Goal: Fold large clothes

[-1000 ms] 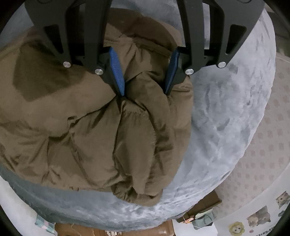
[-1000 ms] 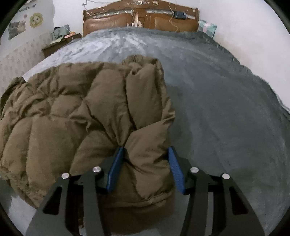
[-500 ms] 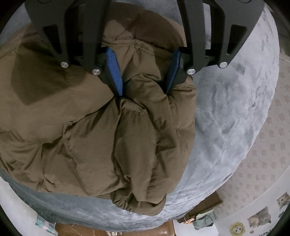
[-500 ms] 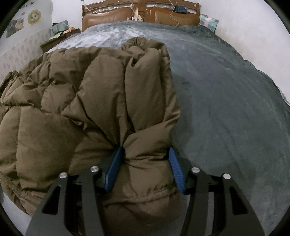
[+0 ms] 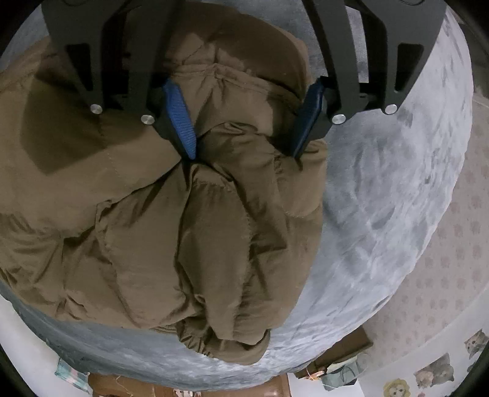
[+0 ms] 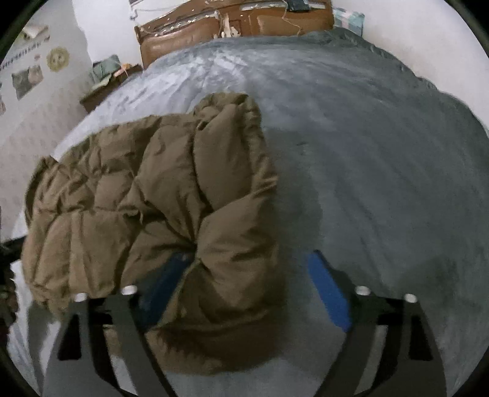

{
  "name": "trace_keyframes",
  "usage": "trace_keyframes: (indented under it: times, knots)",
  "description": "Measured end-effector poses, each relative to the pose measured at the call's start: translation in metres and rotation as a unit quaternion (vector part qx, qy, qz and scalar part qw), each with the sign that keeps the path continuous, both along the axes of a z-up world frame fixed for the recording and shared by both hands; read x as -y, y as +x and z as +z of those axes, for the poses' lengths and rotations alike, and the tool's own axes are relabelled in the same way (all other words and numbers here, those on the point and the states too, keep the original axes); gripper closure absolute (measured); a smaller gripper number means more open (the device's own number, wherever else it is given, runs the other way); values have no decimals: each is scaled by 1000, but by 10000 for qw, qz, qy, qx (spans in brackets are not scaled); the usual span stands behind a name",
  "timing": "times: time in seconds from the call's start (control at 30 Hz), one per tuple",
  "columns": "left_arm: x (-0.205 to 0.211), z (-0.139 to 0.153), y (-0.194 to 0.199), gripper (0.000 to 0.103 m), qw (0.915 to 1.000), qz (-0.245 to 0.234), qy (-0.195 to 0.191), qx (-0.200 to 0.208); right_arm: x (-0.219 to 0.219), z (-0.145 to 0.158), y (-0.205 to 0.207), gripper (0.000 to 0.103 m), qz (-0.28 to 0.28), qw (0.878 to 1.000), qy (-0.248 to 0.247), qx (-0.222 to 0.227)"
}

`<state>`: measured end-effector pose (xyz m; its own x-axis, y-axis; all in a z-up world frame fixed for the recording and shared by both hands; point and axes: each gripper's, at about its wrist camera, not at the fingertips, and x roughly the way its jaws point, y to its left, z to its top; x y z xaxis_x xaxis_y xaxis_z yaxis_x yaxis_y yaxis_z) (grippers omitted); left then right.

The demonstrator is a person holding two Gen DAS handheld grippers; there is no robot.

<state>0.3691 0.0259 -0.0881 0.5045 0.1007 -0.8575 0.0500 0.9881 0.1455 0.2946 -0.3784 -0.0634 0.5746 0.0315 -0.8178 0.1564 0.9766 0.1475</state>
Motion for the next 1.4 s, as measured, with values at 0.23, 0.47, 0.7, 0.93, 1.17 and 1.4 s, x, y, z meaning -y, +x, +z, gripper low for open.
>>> trace_keyframes:
  times: [0.23,0.47,0.7,0.93,1.17,1.4]
  knots:
    - [6,4,-1,38,9999,11,147,46,5,-10,-3,10,7,9996,291,-39]
    - [-1,20,-9,11,9993,51,190,314,2,-2,-13,3,-64,9991,238,337]
    - [-34,30,-20,3,9990,94,-204,395,10,-17,-6,2,-269,9988,394,123]
    - [-38,26,-22,3,9991,-15,-171,389,24,-48,-13,2,-434,9903,1319,-48]
    - [-28,24,-17,3,9991,-76,-140,383,20,-56,-21,2,-109,9854,1695,-70]
    - [-24,19,-19,3,9992,-24,-251,307,9,-59,-23,2,99,9819,1889,-23]
